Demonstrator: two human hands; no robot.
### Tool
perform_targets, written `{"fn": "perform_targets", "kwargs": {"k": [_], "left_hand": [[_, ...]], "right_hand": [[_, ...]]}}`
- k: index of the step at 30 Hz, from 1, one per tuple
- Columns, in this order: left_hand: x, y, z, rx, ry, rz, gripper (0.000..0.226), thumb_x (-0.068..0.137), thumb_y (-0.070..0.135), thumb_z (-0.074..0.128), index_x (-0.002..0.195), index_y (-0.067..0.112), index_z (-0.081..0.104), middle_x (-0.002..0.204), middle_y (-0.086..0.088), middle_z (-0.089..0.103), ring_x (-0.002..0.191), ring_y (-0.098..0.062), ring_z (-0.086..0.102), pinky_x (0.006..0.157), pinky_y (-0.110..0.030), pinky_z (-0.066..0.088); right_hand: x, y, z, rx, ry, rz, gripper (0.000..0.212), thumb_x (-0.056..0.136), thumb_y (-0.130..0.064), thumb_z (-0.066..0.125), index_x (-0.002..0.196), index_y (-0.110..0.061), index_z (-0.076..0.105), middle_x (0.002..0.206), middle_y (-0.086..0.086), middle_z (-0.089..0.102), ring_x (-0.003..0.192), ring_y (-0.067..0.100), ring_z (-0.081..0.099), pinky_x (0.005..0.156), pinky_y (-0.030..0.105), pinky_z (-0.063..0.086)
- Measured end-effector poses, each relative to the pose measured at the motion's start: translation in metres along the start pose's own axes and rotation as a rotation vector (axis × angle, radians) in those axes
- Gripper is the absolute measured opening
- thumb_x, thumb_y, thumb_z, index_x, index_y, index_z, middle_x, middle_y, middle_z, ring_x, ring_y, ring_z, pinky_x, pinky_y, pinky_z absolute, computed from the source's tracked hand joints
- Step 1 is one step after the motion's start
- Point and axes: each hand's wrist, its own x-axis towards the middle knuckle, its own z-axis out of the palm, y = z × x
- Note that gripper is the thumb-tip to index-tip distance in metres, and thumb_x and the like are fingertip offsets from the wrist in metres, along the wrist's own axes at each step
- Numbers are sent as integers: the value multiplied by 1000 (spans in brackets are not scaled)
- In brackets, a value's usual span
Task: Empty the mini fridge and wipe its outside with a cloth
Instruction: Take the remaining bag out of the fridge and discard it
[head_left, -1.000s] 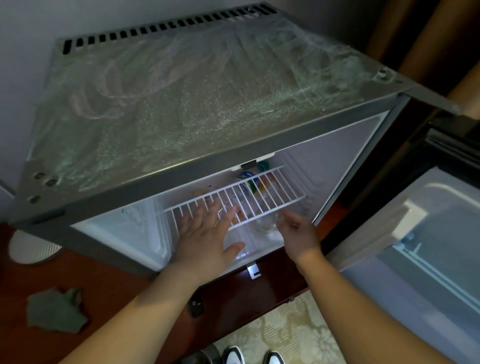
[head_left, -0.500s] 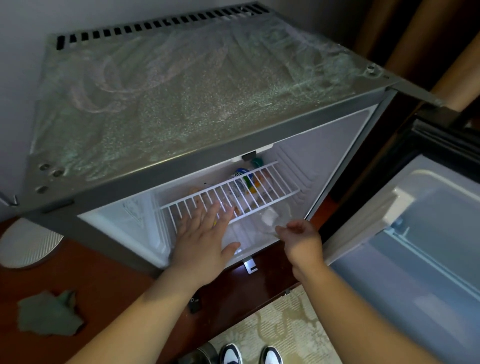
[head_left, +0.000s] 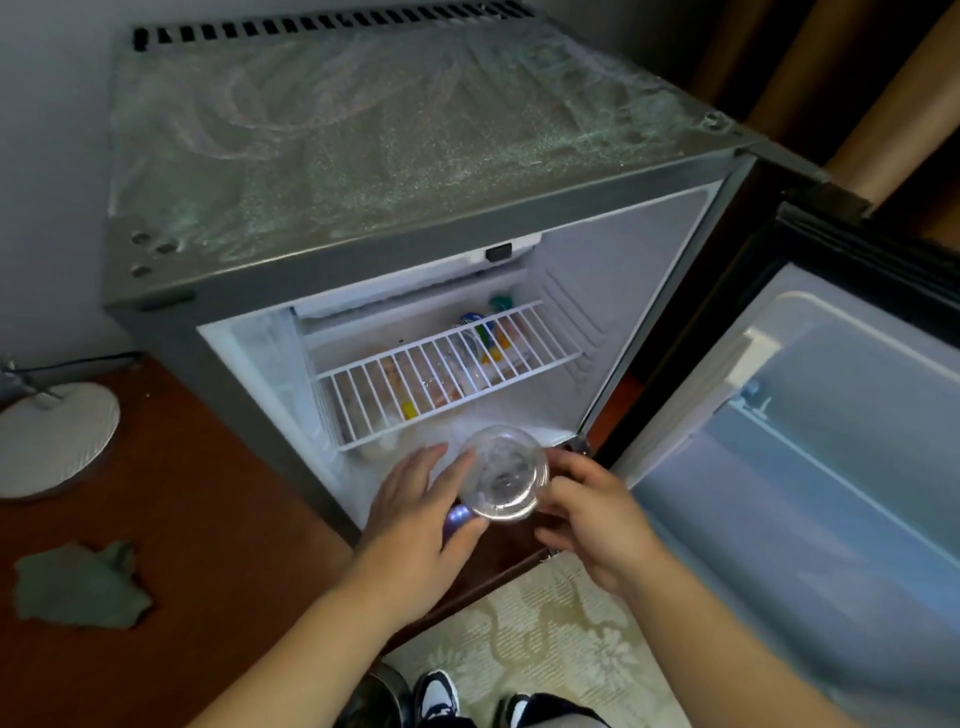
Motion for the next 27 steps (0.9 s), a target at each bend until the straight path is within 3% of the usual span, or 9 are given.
{"fn": "perform_targets", "kwargs": {"k": [4, 8, 11, 13, 17, 20, 27], "left_hand": [[-31, 13, -2, -232, -5, -45, 65, 93, 48, 62, 135, 74, 19, 146, 30, 31, 136, 8, 33, 114, -26, 36], [-69, 21, 6, -354, 110, -219, 71, 86, 40, 74, 143, 57, 36, 141, 30, 42, 128, 6, 46, 109, -31, 45], [-108, 26, 16, -435, 186, -350, 82, 84, 29, 78, 143, 63, 33, 138, 36, 41, 127, 6, 49, 106, -30, 48], [-138, 24, 23, -432, 225, -426, 83, 85, 26, 79, 145, 60, 33, 138, 37, 40, 129, 6, 46, 108, -30, 46], [-199, 12, 33, -486, 300, -588, 83, 83, 19, 79, 141, 62, 37, 141, 35, 41, 129, 5, 47, 107, -34, 47], [-239, -3, 32, -532, 336, -672, 84, 82, 13, 78, 136, 65, 41, 142, 29, 44, 123, 3, 54, 101, -33, 52], [-299, -61, 51, -488, 325, -823, 80, 82, 8, 75, 137, 58, 46, 135, 33, 46, 122, 2, 54, 109, -31, 45]], "right_hand": [[-10, 3, 1, 14, -134, -5, 34, 90, -6, 61, 117, -24, 72, 104, 10, 77, 98, 25, 74, 97, 50, 55], [-21, 14, 7, -17, -288, -35, 28, 93, -3, 61, 113, -17, 75, 107, 15, 76, 105, 32, 71, 97, 49, 55], [-29, 32, 18, -87, -368, -57, 20, 93, -1, 65, 108, -10, 75, 101, 20, 75, 98, 36, 73, 88, 44, 60], [-33, 52, 31, -177, -409, -68, 15, 90, -5, 71, 99, -14, 78, 95, 23, 74, 88, 38, 72, 84, 43, 59], [-56, 89, 63, -310, -496, -63, 10, 86, -8, 76, 92, -16, 78, 78, 2, 75, 70, 16, 66, 65, 27, 52], [-72, 108, 93, -392, -570, -68, 8, 83, -11, 79, 88, -17, 77, 82, 1, 77, 75, 16, 72, 71, 31, 58], [-85, 179, 156, -481, -582, 76, 9, 83, -10, 81, 87, -15, 76, 90, 6, 76, 74, 20, 68, 72, 37, 57]]}}
